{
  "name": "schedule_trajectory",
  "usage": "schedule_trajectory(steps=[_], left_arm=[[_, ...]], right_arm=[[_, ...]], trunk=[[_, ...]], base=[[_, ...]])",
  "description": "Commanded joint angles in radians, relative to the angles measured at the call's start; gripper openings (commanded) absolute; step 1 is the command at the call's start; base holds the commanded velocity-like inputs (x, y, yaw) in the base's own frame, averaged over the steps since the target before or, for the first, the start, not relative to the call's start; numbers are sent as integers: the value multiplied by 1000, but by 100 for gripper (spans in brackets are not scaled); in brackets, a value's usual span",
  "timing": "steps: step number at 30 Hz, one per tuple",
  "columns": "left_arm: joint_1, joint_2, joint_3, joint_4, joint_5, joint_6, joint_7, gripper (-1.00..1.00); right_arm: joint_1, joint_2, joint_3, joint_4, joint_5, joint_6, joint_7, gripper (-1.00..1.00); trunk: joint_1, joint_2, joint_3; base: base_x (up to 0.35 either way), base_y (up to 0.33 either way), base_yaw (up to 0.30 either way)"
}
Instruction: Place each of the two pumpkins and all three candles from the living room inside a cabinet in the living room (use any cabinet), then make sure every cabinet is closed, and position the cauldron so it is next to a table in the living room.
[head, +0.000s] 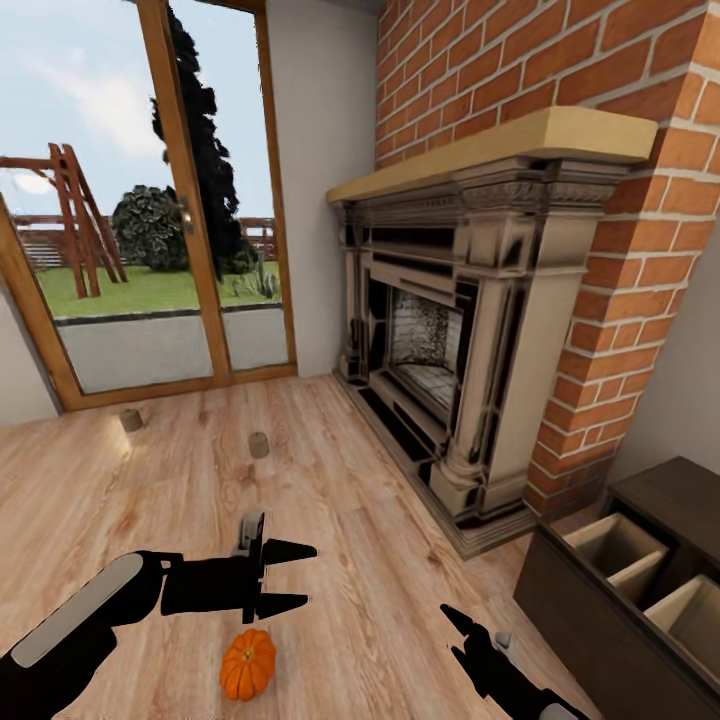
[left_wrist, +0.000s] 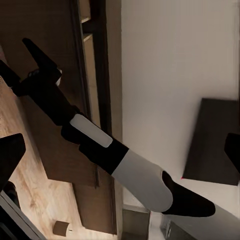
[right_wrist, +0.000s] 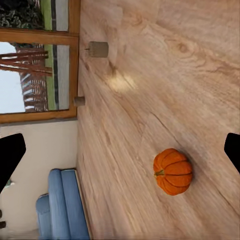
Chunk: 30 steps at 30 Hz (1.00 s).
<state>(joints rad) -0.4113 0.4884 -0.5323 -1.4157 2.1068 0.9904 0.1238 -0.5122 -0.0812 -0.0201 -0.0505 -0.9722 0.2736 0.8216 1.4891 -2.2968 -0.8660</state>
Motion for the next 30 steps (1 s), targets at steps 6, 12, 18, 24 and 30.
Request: schedule_trajectory(steps=[6, 12, 18, 24, 30], left_arm=[[-1, 1, -1, 0, 10, 1, 8, 100], [-1, 1, 1, 0, 10, 1, 7, 100], [-1, 1, 3, 0, 10, 1, 7, 100], [-1, 1, 3, 1, 10, 1, 7, 100], [-1, 1, 3, 1, 10, 1, 7, 100]], right_arm=[[0, 0, -1, 0, -5, 9, 2, 100], [0, 0, -1, 0, -5, -2, 2, 100], [0, 0, -1, 0, -5, -5, 2, 100], [0, 0, -1, 0, -5, -5, 2, 100], [0, -1, -1, 0, -4, -4, 2, 100]], trunk=[[-23, 42, 18], [-46, 84, 37], [-69, 126, 55], [-92, 168, 74], [-115, 210, 93]], base=[[0, 0, 292], [0, 0, 292], [0, 0, 292], [0, 0, 281], [0, 0, 56]])
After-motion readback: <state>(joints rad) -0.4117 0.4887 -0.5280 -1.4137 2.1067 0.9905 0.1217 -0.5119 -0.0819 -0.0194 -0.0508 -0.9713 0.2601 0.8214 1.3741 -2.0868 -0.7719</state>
